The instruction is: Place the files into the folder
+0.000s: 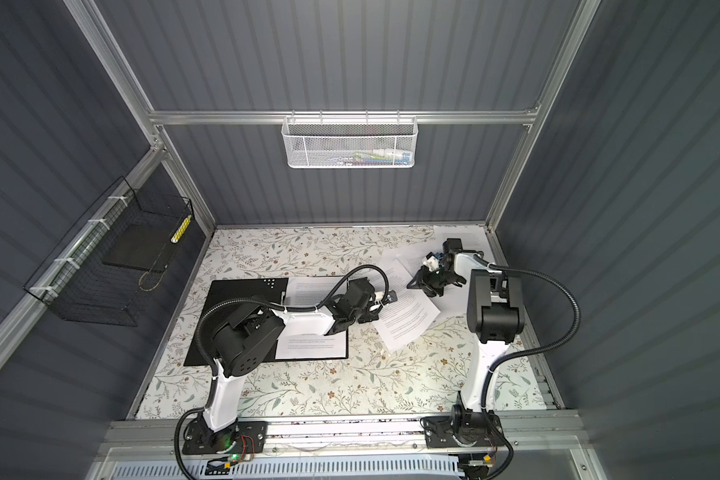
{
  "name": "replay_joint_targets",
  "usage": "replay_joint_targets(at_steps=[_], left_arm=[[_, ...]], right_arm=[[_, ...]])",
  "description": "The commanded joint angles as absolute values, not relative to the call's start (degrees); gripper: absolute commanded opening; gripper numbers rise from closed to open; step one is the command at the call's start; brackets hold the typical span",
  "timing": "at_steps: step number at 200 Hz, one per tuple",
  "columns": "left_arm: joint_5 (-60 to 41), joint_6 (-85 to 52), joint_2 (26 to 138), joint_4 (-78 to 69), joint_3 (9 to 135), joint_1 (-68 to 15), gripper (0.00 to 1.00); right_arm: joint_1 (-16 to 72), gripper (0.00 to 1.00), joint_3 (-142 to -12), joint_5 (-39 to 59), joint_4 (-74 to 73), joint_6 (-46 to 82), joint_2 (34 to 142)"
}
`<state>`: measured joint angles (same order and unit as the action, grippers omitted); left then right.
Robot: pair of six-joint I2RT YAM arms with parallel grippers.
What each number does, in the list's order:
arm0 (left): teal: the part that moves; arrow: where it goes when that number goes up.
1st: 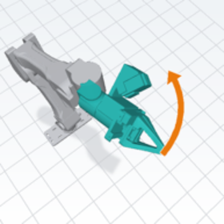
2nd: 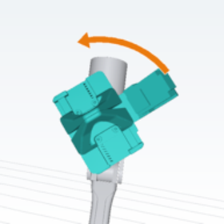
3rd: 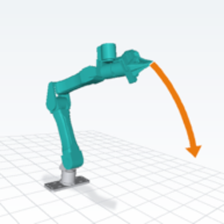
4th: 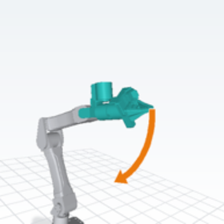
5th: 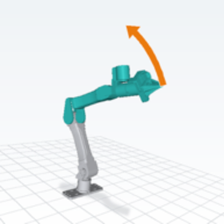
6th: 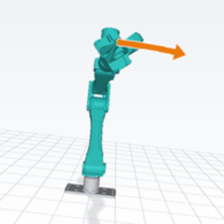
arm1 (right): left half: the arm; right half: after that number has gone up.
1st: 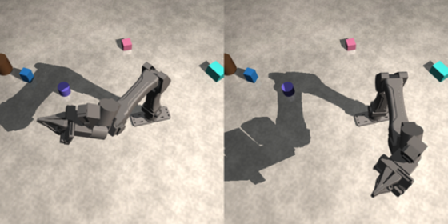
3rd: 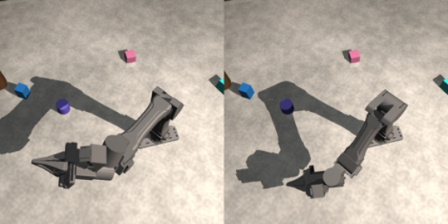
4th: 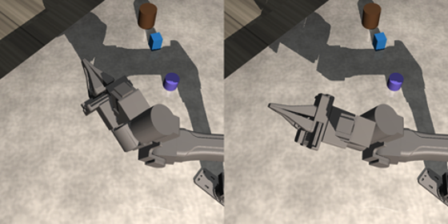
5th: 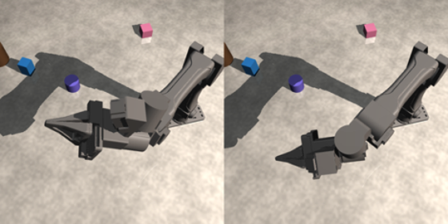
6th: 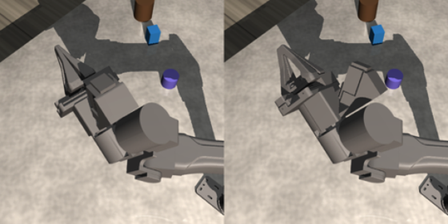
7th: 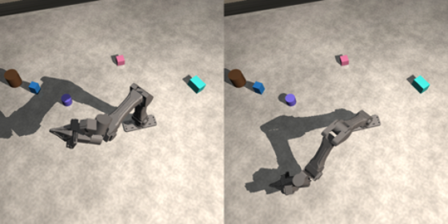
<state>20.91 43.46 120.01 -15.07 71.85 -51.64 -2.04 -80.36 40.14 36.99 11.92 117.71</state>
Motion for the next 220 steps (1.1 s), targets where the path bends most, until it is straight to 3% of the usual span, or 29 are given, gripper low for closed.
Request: replay_joint_targets(at_steps=[1, 56, 90, 122, 153, 182, 201, 220], left_arm=[[18.29, 42.86, 121.76, -4.04, 68.76, -51.22, 1.0], [18.8, 42.61, 121.55, -3.94, 68.98, -51.17, 1.0], [18.26, 41.31, 120.39, -4.56, 68.78, -51.24, 1.0], [15.35, 37.66, 115.75, -4.03, 70.69, -51.28, 1.0], [8.99, 22.75, 106.7, -3.05, 74.43, -51.46, 1.0], [0.11, 6.11, 94.81, -10.06, 68.61, -51.5, 1.0], [-0.14, -3.35, 88.08, -6.96, 66.28, -51.4, 1.0], [6.45, -10.53, 82.9, 1.72, 65.11, -51.26, 1.0]], right_arm=[[-1.42, 0.33, -81.79, 41.1, 39.21, 11.08, 119.26], [-0.88, 0.21, -81.88, 40.65, 39.76, 10.83, 119.18], [-0.79, 0.07, -81.17, 40.59, 38.84, 11.41, 118.46], [-0.79, 0.0, -79.27, 41.75, 36.72, 12.84, 114.89], [-0.79, 0.0, -74.51, 41.68, 32.69, 16.37, 108.26], [-0.7, 0.0, -67.47, 42.35, 27.03, 20.03, 100.53], [-0.57, 0.0, -63.29, 41.39, 25.11, 21.7, 94.92], [0.51, 0.0, -59.93, 38.46, 24.4, 23.17, 89.05]])
